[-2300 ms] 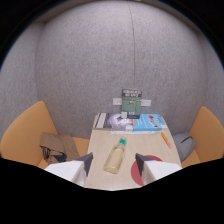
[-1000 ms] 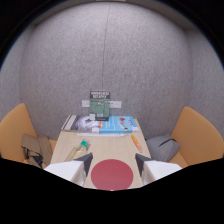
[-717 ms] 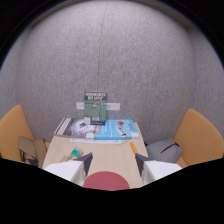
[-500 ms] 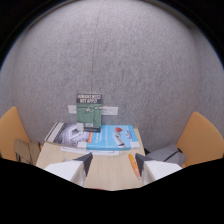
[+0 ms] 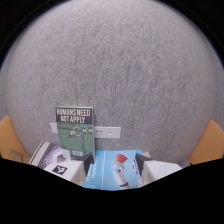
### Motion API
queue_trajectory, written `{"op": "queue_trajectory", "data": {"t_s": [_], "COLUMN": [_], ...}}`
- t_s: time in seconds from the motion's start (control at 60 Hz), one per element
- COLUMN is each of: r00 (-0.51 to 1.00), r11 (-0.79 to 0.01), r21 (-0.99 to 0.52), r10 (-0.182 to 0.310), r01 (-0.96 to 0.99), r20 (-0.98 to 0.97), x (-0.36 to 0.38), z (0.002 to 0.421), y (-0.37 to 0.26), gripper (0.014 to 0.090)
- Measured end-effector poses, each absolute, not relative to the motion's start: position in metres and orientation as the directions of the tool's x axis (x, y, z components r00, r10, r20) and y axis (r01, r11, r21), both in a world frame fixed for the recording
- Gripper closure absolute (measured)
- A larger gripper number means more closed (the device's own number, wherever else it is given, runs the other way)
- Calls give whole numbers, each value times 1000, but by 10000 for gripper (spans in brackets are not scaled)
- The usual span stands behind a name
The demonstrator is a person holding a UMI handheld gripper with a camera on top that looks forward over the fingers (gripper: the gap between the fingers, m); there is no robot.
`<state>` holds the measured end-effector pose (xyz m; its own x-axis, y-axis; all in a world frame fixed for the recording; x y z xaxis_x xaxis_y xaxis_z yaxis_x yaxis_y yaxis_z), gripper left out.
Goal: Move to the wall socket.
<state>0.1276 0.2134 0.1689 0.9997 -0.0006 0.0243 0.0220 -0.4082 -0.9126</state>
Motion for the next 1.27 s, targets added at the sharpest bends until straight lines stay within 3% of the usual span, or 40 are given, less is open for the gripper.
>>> {"op": "queue_trajectory", "data": {"t_s": [0.033,0.1,0.35,0.533,1.267], "r00": [1000,1000,999,1000,1000], "r11": [-404,-401,-409,-410,-409], "r21": [-915,-916,-911,-912,-912], "r10": [6,10,34,22,18], "r01": [22,24,44,26,28], "r20": [21,21,33,19,23], "x": [127,129,129,131,130], "z": [169,165,138,120,104], "y": [225,247,305,332,356], "gripper": [175,152,179,179,180]}}
